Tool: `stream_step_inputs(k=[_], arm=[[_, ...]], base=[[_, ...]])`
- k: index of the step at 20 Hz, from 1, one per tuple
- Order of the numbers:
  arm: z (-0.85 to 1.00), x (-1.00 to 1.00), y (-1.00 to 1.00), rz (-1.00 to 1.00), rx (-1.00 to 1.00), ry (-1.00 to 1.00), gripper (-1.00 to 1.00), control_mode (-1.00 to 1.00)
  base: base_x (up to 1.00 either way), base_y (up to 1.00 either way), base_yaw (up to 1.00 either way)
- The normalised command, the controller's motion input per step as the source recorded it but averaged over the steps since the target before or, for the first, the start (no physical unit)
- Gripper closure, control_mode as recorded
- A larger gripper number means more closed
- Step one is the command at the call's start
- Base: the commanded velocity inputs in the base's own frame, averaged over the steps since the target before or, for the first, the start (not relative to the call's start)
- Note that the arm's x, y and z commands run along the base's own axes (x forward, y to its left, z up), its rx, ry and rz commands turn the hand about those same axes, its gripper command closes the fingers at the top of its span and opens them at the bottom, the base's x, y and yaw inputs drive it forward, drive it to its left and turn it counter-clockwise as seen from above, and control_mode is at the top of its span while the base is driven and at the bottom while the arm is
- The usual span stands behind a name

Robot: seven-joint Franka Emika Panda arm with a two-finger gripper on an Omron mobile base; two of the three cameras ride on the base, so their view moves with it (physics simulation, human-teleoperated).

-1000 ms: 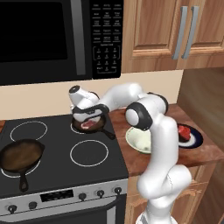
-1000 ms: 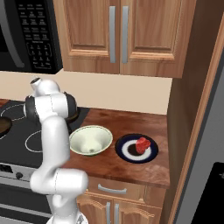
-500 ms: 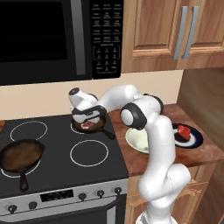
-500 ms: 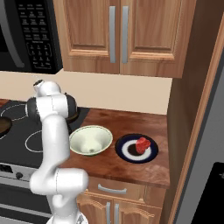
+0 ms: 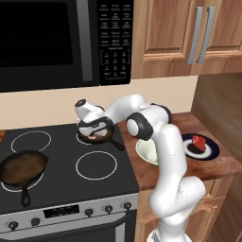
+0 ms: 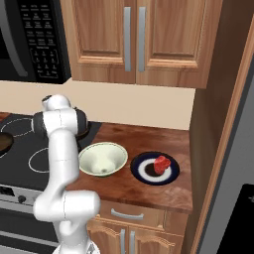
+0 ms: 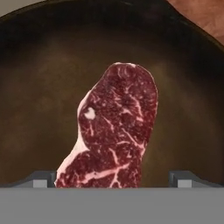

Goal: Place one of the steaks on the plate and the other in the bowl. Then place the bowl in the fridge.

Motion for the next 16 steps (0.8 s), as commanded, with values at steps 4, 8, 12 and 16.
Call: stream_step_inputs(k=[4, 8, 12, 16], arm=[[-0.29, 0.0, -0.15, -0.05, 0.0, 0.05, -1.0, -1.0], [-0.21, 0.0, -0.16, 0.0, 0.08, 0.01, -1.0, -1.0], [-0.45, 0.02, -0.36, -0.01, 0.12, -0.08, -1.0, -1.0], [-0.47, 0.03, -0.5, -0.02, 0.13, -0.11, -1.0, -1.0]], base=[[0.0, 0.0, 0.0], [0.0, 0.0, 0.0], [0.0, 0.0, 0.0], [0.0, 0.0, 0.0]])
